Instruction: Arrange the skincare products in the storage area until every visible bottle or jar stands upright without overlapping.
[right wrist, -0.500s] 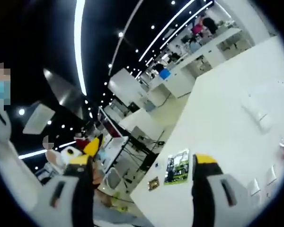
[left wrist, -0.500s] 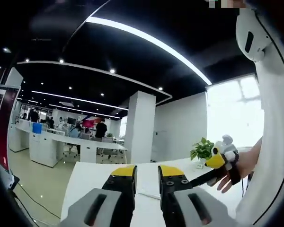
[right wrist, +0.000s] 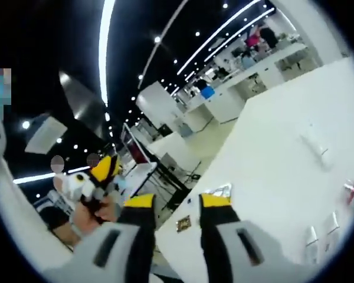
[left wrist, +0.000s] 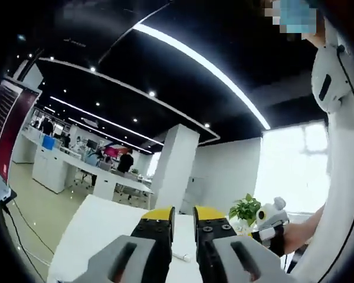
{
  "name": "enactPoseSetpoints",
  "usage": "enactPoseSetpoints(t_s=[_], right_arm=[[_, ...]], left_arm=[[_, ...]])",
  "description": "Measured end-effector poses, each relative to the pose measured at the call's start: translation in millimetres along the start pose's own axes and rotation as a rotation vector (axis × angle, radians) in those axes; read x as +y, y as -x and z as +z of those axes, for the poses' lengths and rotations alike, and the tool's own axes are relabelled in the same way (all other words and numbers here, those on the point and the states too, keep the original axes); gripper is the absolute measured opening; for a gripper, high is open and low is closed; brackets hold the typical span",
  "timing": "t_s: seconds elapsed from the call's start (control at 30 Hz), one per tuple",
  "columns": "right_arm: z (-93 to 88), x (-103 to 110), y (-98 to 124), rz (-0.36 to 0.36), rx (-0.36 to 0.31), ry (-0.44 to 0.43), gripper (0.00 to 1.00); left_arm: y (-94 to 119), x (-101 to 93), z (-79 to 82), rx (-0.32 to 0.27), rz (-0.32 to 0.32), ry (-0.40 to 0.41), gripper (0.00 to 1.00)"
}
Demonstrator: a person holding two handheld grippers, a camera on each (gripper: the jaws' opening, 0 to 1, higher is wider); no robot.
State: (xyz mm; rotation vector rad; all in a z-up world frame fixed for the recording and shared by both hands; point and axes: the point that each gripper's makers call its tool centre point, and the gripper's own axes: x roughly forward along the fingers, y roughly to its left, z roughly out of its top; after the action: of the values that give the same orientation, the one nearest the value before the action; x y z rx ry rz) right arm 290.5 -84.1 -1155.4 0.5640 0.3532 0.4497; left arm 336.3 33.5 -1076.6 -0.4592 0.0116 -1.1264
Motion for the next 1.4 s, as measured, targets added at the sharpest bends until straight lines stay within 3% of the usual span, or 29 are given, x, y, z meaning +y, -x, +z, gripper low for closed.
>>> enactPoseSetpoints(t_s=[0.03, 0.07, 0.17, 0.2, 0.27, 0.43, 0.53, 0.6, 0.67, 0.7, 0.93, 1.1, 1.23, 1.3, 1.4], right_arm=[[-1.1, 0, 0, 0.004, 0.007, 0.018, 0.24], [-2.9, 2, 3, 0.002, 0.014, 0.044, 0.24], [-2.6, 10, 9, 0.038, 0.009, 0.062, 0.24], [-3.8, 10, 11, 0.037, 0.012, 0.081, 0.24], [-8.1, 3, 13, 0.014, 0.029, 0.083, 0.24], [-8.0, -3, 23, 0.002, 0.027, 0.101, 0.2], [-10.9, -13, 28, -0.024, 0.049, 0.102, 0.19], [-8.2, -19, 32, -0.045, 0.035, 0.084, 0.21], [-6.5, -24, 36, -0.058, 0.024, 0.063, 0.23], [-7.1, -28, 37, -0.071, 0.026, 0.063, 0.25], [-1.0, -45, 37, -0.114, 0.026, 0.066, 0.38], [4.8, -61, 33, -0.145, 0.018, 0.056, 0.47], [-0.5, -76, 30, -0.182, 0.055, 0.046, 0.51], [0.4, -85, 26, -0.191, 0.067, 0.035, 0.56], [24.6, -108, 20, -0.229, -0.006, -0.015, 0.66]], left_arm=[[0, -0.3, -1.4, 0.007, -0.001, 0.015, 0.06], [3, -2.0, -9.7, 0.058, -0.017, 0.056, 0.03], [4, 0.4, -11.3, 0.054, -0.009, 0.01, 0.03], [4, 0.6, -13.0, 0.061, -0.006, 0.029, 0.04], [2, -1.8, -17.7, 0.078, -0.021, 0.076, 0.05], [-4, -7.7, -25.1, 0.091, -0.043, 0.012, 0.04], [-9, -8.3, -35.3, 0.127, -0.039, 0.037, 0.07], [-11, -11.7, -46.7, 0.202, -0.051, 0.039, 0.15], [-16, -17.8, -52.3, 0.242, -0.083, -0.028, 0.23], [-18, -20.8, -52.4, 0.241, -0.101, -0.054, 0.23], [-22, -24.0, -44.1, 0.191, -0.13, -0.013, 0.27], [-19, -11.5, -43.9, 0.201, -0.081, -0.011, 0.45], [-15, 3.6, -37.7, 0.183, -0.025, -0.004, 0.74], [-13, 9.6, -36.7, 0.188, -0.008, -0.004, 0.76], [-12, 18.8, -36.6, 0.211, 0.009, -0.007, 0.76]])
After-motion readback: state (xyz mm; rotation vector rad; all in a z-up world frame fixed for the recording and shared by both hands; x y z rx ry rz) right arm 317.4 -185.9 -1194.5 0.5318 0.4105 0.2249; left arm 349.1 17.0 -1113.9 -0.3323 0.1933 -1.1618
